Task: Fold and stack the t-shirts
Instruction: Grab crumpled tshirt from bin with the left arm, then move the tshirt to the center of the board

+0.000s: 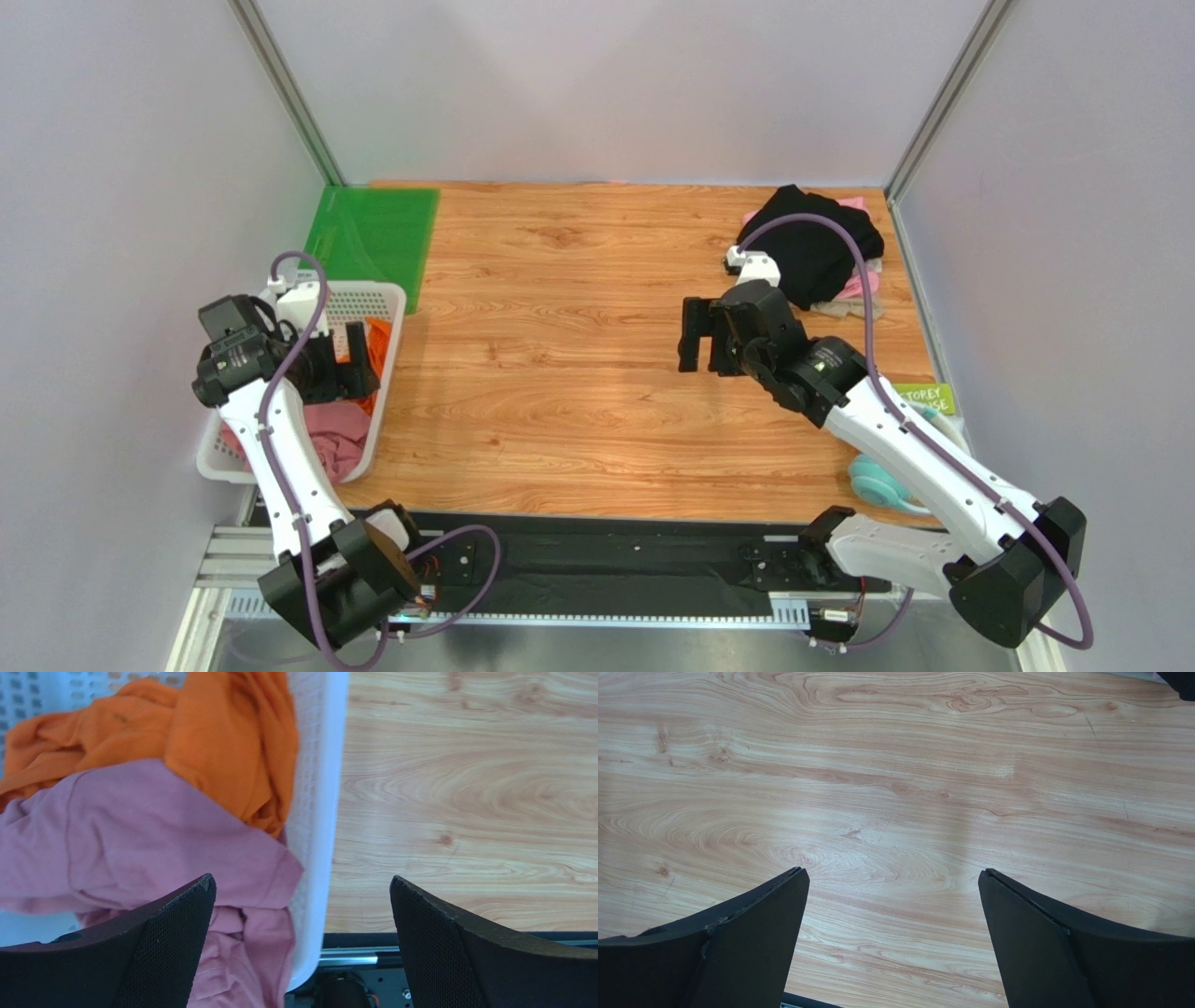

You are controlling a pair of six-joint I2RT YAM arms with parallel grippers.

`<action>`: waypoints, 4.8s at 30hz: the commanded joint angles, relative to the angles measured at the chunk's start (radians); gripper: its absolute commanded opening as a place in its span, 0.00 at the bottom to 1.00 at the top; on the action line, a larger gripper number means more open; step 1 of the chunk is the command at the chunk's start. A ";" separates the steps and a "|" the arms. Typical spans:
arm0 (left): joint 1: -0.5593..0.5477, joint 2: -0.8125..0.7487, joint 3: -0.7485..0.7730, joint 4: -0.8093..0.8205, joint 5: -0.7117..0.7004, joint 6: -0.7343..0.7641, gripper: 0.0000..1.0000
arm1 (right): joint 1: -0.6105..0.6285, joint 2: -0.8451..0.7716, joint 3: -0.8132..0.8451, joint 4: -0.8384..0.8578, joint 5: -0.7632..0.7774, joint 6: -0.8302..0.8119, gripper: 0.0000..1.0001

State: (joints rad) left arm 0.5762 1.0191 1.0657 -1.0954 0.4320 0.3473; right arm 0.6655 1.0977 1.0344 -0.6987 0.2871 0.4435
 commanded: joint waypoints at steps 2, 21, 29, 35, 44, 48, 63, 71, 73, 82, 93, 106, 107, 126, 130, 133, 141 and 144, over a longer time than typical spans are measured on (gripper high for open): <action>0.077 0.010 0.027 -0.011 -0.065 0.131 0.99 | 0.006 -0.013 -0.011 0.004 0.011 -0.015 0.98; 0.244 -0.051 -0.148 -0.050 -0.121 0.395 0.91 | 0.003 0.022 -0.028 -0.036 0.029 0.015 0.95; 0.261 -0.054 -0.188 -0.047 -0.099 0.403 0.88 | 0.005 0.005 -0.037 -0.035 0.040 0.018 0.95; 0.261 -0.042 -0.222 -0.037 -0.107 0.412 0.74 | 0.005 0.011 -0.028 -0.028 0.023 0.026 0.93; 0.261 -0.048 -0.196 -0.077 -0.064 0.412 0.12 | 0.005 0.011 -0.036 -0.030 0.024 0.031 0.91; 0.263 -0.033 -0.152 -0.113 -0.044 0.406 0.00 | 0.006 0.008 -0.036 -0.032 0.021 0.034 0.90; 0.263 0.084 0.695 -0.293 0.368 0.102 0.00 | 0.003 -0.048 -0.033 -0.036 0.012 0.012 0.85; 0.263 0.067 0.982 0.145 0.496 -0.438 0.00 | 0.005 -0.114 -0.062 -0.021 0.015 0.009 0.83; 0.261 0.091 1.054 0.187 0.531 -0.528 0.00 | 0.005 -0.125 -0.065 -0.016 0.018 0.008 0.82; 0.263 0.246 1.499 0.580 0.481 -0.941 0.00 | 0.005 -0.173 -0.100 -0.007 0.029 0.003 0.81; 0.261 0.202 1.382 1.130 0.539 -1.284 0.00 | 0.005 -0.219 -0.152 0.021 0.023 0.020 0.79; 0.263 0.133 1.441 1.433 0.596 -1.539 0.00 | 0.005 -0.263 -0.197 0.057 0.000 0.029 0.77; 0.261 0.134 1.452 1.436 0.593 -1.545 0.00 | 0.005 -0.265 -0.197 0.059 -0.002 0.026 0.77; 0.294 0.104 1.302 1.508 0.616 -1.605 0.00 | 0.005 -0.262 -0.231 0.120 -0.122 0.028 0.77; 0.294 0.075 1.193 1.507 0.688 -1.535 0.00 | 0.011 -0.256 -0.238 0.179 -0.273 0.031 0.79; 0.294 0.033 1.104 1.508 0.714 -1.469 0.00 | 0.040 -0.234 -0.238 0.217 -0.370 0.027 0.80; 0.295 -0.043 0.959 1.505 0.743 -1.400 0.00 | 0.204 -0.119 -0.273 0.297 -0.402 0.089 0.82; 0.295 -0.051 0.950 1.505 0.748 -1.394 0.00 | 0.287 -0.053 -0.281 0.341 -0.369 0.113 0.83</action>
State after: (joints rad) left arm 0.8600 0.9890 2.0186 0.3836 1.1877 -1.0870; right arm 0.8642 0.9821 0.7647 -0.4568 -0.0807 0.5056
